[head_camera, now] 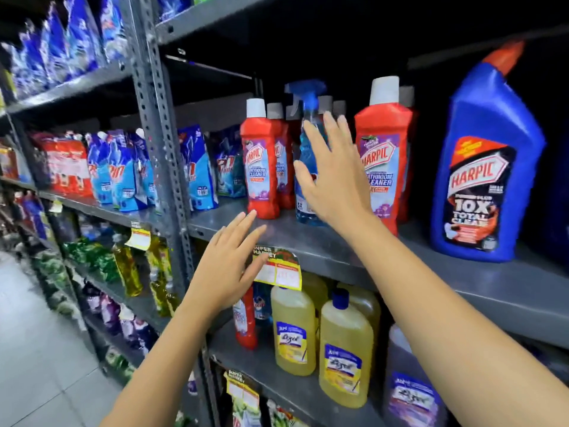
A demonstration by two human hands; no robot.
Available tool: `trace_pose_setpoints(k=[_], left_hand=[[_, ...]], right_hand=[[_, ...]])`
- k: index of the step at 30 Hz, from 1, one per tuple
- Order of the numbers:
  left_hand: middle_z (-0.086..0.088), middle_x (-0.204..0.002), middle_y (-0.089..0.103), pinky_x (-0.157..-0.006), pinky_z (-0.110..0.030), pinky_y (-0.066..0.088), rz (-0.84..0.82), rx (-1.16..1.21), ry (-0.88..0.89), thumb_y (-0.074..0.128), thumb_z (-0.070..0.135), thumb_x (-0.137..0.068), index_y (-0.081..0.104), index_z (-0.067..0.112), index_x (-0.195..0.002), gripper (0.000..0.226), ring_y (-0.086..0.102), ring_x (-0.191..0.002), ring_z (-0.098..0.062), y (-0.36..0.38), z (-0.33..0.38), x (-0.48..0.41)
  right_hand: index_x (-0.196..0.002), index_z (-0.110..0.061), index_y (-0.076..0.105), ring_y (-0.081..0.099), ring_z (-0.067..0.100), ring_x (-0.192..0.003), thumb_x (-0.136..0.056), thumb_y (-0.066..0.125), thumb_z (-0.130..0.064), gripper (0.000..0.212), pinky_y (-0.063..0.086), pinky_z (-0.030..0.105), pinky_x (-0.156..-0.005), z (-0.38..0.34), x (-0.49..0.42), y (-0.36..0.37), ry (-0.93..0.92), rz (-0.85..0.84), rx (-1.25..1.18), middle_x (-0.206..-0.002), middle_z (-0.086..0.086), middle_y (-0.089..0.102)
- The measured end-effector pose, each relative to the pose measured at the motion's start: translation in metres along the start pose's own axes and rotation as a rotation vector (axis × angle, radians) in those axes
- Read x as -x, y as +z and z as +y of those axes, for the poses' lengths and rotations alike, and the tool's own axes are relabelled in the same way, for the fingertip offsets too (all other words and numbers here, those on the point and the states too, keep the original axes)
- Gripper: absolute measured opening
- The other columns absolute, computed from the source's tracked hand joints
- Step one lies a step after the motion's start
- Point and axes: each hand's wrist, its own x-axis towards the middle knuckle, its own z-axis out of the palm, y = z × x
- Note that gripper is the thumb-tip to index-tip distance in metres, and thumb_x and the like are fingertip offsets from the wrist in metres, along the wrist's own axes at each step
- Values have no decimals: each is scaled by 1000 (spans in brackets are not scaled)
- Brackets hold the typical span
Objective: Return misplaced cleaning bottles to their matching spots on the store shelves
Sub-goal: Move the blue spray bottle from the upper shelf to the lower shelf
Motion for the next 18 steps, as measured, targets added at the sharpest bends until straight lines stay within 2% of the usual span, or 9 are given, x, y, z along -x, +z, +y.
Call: trace_pose_setpoints(k=[6,12,15,18], left_hand=[[-2,-159,25,-115,-45,25,27,59,65,37,45,-101,40,16,-146,53,19,-146,-19,8,-30,-19],[-6,-154,36,-112,-50,31,40,148,189,34,43,-101,44,13,-143,52,25,-145,-20,16,-60,-38],[-5,-152,40,-113,-49,29,-1,184,219,31,47,-102,41,14,-146,57,26,-144,-20,32,-70,-36],[-4,-148,45,-113,-46,27,-23,187,257,28,50,-102,46,14,-142,57,30,-142,-21,48,-77,-30]], right_hand=[[-153,-22,24,-1,25,-152,-98,43,-37,60,14,48,-121,1,-1,28,-1,-27,74,-165,6,9],[-152,-20,26,1,26,-152,-98,46,-29,58,18,49,-120,-7,-1,47,50,-12,199,-165,8,10],[-152,-17,25,5,30,-152,-96,49,-30,63,24,54,-118,-12,-7,56,107,-16,250,-164,11,12],[-152,-13,21,9,37,-150,-93,52,-32,70,32,56,-113,-14,-20,66,213,25,309,-161,18,14]])
